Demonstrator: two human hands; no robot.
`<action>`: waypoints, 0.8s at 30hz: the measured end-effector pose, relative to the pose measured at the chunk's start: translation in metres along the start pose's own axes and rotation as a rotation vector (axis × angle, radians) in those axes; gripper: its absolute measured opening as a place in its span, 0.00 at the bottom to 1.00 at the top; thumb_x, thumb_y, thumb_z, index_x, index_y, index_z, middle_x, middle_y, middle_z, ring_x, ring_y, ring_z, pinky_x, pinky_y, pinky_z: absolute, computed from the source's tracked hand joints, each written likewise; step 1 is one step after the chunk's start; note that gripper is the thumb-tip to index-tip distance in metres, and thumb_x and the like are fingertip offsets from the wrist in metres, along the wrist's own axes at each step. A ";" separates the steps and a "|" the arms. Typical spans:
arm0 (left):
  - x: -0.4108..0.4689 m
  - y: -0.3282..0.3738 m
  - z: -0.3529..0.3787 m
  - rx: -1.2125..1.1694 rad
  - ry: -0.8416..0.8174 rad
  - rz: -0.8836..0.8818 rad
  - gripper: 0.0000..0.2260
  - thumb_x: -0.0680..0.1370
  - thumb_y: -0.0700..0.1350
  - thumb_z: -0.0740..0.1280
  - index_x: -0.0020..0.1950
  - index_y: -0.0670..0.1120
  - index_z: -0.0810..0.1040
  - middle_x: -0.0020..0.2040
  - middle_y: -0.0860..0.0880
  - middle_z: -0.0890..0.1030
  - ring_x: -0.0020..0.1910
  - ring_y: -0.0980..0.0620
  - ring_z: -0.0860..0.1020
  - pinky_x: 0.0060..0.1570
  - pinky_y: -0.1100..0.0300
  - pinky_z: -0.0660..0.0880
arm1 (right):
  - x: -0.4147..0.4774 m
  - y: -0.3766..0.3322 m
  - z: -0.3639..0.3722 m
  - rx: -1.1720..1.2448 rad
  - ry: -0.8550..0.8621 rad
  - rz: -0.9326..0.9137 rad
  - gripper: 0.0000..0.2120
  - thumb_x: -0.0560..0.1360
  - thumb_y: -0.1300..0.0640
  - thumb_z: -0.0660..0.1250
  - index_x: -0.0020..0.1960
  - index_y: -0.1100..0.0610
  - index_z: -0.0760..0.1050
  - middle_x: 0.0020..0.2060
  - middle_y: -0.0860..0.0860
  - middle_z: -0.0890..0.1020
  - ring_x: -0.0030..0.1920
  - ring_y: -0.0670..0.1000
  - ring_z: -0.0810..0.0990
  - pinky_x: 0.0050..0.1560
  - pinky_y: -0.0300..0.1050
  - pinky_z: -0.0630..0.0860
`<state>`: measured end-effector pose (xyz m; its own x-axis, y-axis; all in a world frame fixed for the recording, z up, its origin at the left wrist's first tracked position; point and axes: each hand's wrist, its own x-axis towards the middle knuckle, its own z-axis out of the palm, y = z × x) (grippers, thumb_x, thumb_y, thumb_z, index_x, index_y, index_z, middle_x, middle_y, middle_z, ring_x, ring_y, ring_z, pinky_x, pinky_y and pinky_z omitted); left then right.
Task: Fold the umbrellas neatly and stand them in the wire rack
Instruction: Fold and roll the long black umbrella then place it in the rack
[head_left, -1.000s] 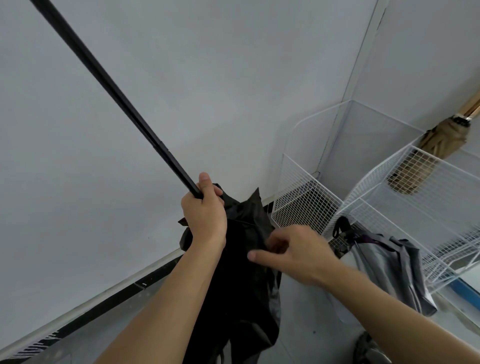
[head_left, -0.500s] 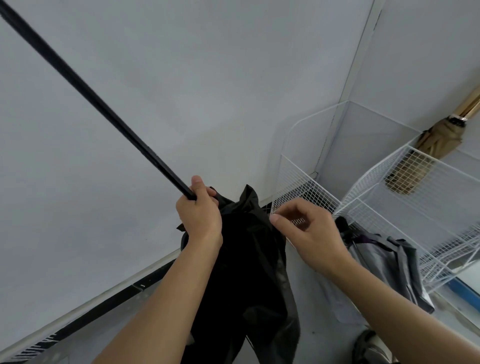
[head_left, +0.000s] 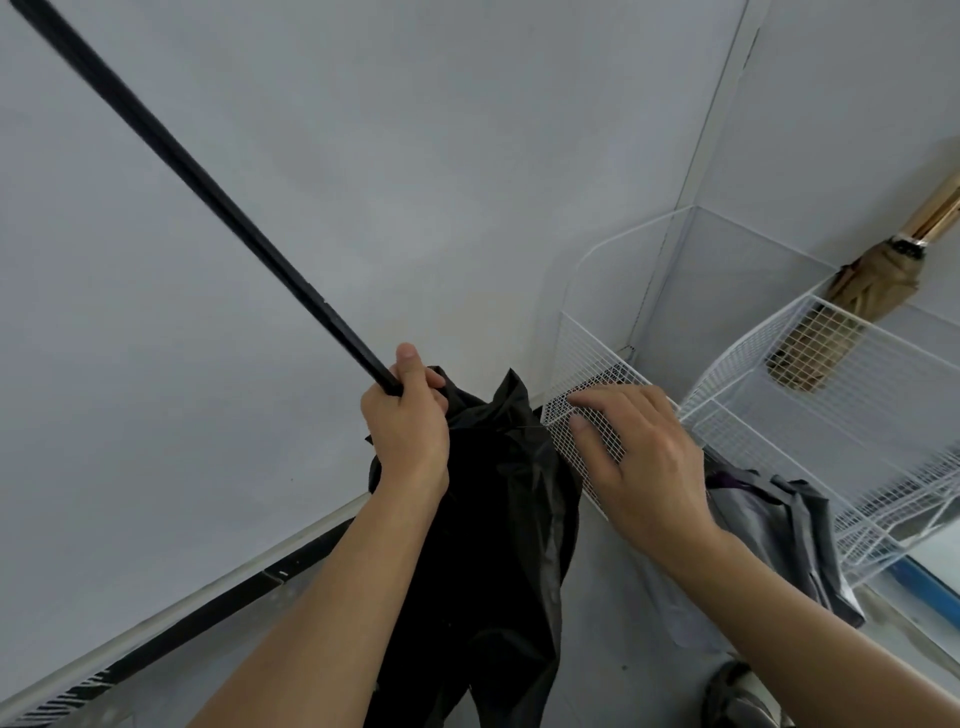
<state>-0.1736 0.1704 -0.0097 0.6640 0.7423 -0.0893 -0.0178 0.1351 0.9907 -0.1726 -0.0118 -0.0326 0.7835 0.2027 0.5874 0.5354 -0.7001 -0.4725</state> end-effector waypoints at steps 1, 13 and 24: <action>-0.001 0.000 0.001 0.004 -0.038 0.000 0.22 0.84 0.53 0.59 0.33 0.42 0.72 0.20 0.55 0.65 0.21 0.57 0.65 0.28 0.66 0.68 | 0.003 0.003 0.000 0.008 -0.031 0.019 0.10 0.78 0.54 0.66 0.57 0.53 0.81 0.49 0.45 0.83 0.53 0.46 0.77 0.49 0.35 0.67; -0.012 -0.007 0.004 0.093 -0.358 -0.062 0.22 0.84 0.52 0.60 0.34 0.41 0.73 0.24 0.50 0.65 0.23 0.55 0.63 0.28 0.62 0.64 | 0.015 0.012 0.003 0.586 -0.574 0.438 0.02 0.70 0.58 0.77 0.41 0.56 0.86 0.36 0.51 0.86 0.40 0.51 0.85 0.46 0.46 0.81; -0.008 -0.004 0.002 0.047 -0.221 -0.085 0.22 0.84 0.52 0.59 0.33 0.42 0.72 0.21 0.53 0.65 0.22 0.56 0.64 0.31 0.61 0.67 | 0.009 0.005 0.010 0.656 -0.329 0.597 0.06 0.73 0.63 0.74 0.48 0.55 0.80 0.41 0.51 0.86 0.42 0.46 0.84 0.47 0.39 0.80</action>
<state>-0.1770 0.1627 -0.0125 0.8090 0.5676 -0.1527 0.0762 0.1563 0.9848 -0.1600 -0.0070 -0.0365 0.9814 0.1880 -0.0378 0.0098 -0.2462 -0.9692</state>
